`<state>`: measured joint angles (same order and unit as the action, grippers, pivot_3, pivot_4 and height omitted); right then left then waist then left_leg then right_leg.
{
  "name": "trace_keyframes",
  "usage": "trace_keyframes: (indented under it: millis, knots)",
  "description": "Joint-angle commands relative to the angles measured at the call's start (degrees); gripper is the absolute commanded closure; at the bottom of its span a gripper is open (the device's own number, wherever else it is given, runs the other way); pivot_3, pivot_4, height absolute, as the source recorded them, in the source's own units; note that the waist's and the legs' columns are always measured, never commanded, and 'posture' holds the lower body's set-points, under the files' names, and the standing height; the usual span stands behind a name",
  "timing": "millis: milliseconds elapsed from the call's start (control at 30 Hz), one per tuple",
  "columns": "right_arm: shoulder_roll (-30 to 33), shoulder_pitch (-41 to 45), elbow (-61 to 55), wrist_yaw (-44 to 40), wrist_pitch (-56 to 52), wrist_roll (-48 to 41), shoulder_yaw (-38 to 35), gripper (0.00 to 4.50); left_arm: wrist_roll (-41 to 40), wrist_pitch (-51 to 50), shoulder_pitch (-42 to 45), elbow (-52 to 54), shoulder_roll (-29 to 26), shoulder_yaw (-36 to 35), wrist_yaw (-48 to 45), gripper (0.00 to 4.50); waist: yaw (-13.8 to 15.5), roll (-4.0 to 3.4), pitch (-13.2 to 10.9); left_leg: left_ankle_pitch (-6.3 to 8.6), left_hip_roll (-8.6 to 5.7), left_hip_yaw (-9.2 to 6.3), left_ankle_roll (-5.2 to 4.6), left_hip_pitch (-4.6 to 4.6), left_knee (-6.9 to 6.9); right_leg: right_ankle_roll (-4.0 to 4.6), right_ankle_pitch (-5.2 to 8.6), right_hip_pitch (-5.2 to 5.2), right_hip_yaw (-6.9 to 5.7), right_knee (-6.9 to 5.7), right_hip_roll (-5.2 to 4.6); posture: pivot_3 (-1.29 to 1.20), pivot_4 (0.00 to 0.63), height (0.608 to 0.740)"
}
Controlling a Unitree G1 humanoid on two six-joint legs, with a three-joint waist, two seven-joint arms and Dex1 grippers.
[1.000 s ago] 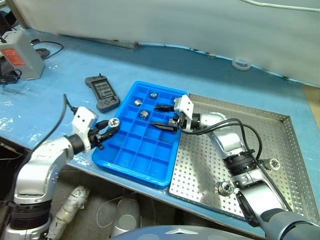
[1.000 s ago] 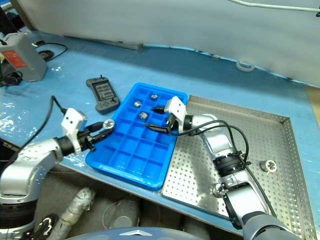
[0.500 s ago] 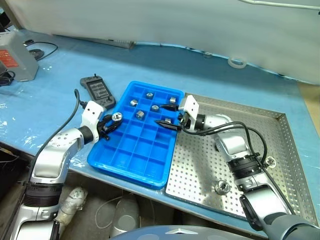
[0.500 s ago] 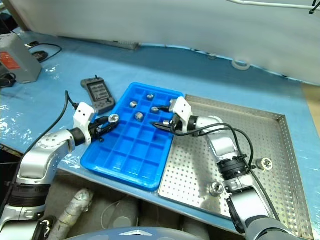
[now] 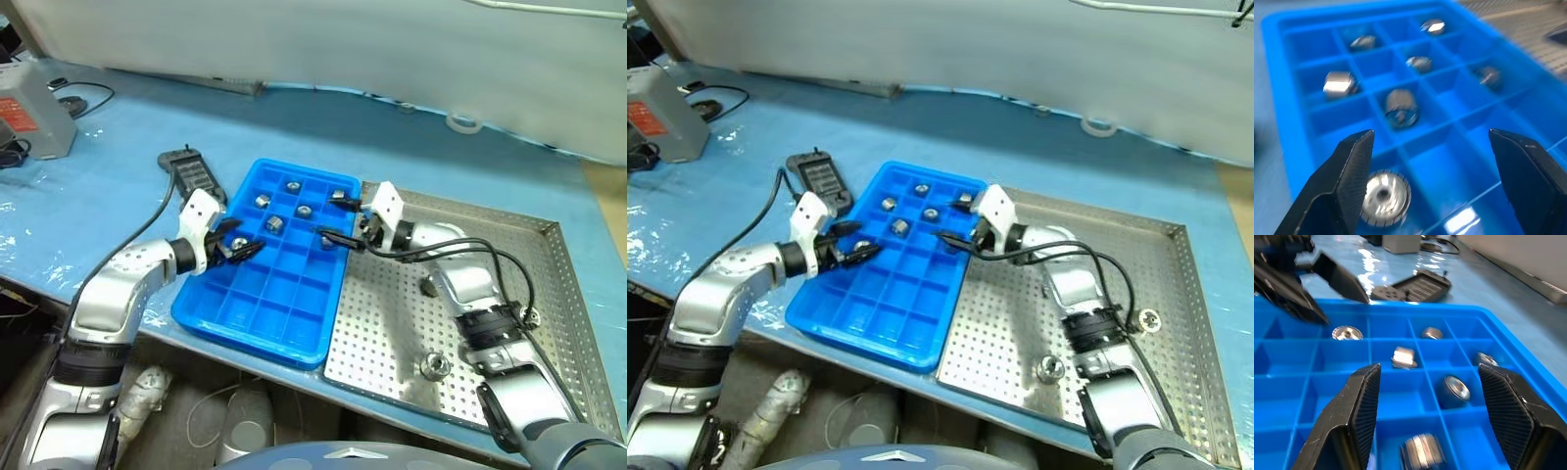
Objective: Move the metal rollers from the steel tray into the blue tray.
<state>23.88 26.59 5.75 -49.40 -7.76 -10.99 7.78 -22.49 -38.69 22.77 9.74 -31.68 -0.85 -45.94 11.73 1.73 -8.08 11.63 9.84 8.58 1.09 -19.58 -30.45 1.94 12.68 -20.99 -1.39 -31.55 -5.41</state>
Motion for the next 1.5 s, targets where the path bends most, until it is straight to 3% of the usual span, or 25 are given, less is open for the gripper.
trace_keyframes:
  millis: [33,167,367,467,667,800,933,1000,1500]
  knots:
    - [2.78,-3.45,-7.56,1.96,-1.98,-1.15,-3.98,1.19,0.08,2.84,6.03,-2.95,1.49,3.59,-3.33,0.54,-0.36,-0.08,-0.03,0.01,0.0,0.06,-0.01,0.02,0.0,0.0,0.0,0.02,0.04,0.0,0.02,0.12,0.15,0.74]
    - [4.96,-8.33,-11.94,4.35,-3.59,-1.76,-7.47,1.19,2.89,7.74,12.8,-12.44,4.87,8.26,-6.53,0.54,-2.9,-0.04,0.01,0.01,-0.04,0.07,-0.02,0.03,0.0,-0.06,-0.03,0.01,0.12,0.03,0.04,0.04,0.15,0.74]
    - [4.95,-17.13,-18.39,16.18,-3.76,-0.06,-18.27,1.19,10.61,22.21,27.52,-38.78,17.27,17.72,-14.1,0.54,-6.36,0.0,0.08,0.0,-0.07,0.16,-0.03,-0.05,-0.1,-0.28,-0.13,-0.01,0.24,0.12,0.03,-0.21,0.15,0.74]
    - [4.71,-22.75,-25.08,20.11,-5.84,0.14,-21.62,1.19,13.91,29.64,34.59,-54.13,24.76,18.59,-14.3,0.54,-8.32,0.01,0.16,0.05,-0.07,0.16,-0.14,-0.14,-0.21,-0.44,-0.23,0.05,0.23,0.31,0.04,-0.26,0.15,0.74]
    - [2.39,-33.15,-37.63,25.88,-10.37,1.11,-23.0,1.19,18.76,37.87,43.4,-73.94,36.3,17.68,-11.71,0.54,-12.57,-0.27,0.39,0.13,0.01,0.04,-0.63,-0.32,-0.22,-0.82,-0.46,0.16,0.25,0.82,0.03,-0.44,0.15,0.74]
    - [1.41,-36.95,-41.93,27.86,-12.54,1.38,-23.3,1.19,19.92,39.5,45.19,-78.32,38.67,15.95,-12.27,0.54,-14.95,-0.48,0.51,0.4,-0.01,0.22,-1.07,-0.34,-0.27,-0.8,-0.44,0.15,0.35,0.95,-0.09,-0.48,0.15,0.74]
    - [1.18,-38.64,-43.11,29.05,-13.13,1.66,-23.3,1.19,22.38,40.08,45.57,-80.43,39.14,15.97,-12.31,0.54,-16.04,-0.56,0.56,0.49,0.01,0.25,-0.88,-0.34,-0.34,-0.79,-0.43,0.16,0.34,0.98,-0.11,-0.49,0.15,0.74]
    - [1.18,-38.26,-42.33,29.59,-13.12,2.08,-22.93,1.19,24.14,39.45,46.04,-82.02,39.89,15.85,-7.62,0.54,-16.5,-0.6,0.58,0.5,-0.01,0.26,-0.9,-0.38,-0.44,-0.79,-0.43,0.15,0.34,0.99,-0.16,-0.49,0.15,0.74]
    - [0.81,-37.72,-40.4,30.71,-12.48,3.95,-21.03,1.19,31.42,34.79,45.01,-84.81,43.43,16.45,-2.6,0.54,-17.3,-0.73,0.64,0.91,-0.49,0.47,-2.01,-0.57,-0.88,-0.7,-0.39,0.13,0.28,1.05,-0.86,-0.49,0.15,0.74]
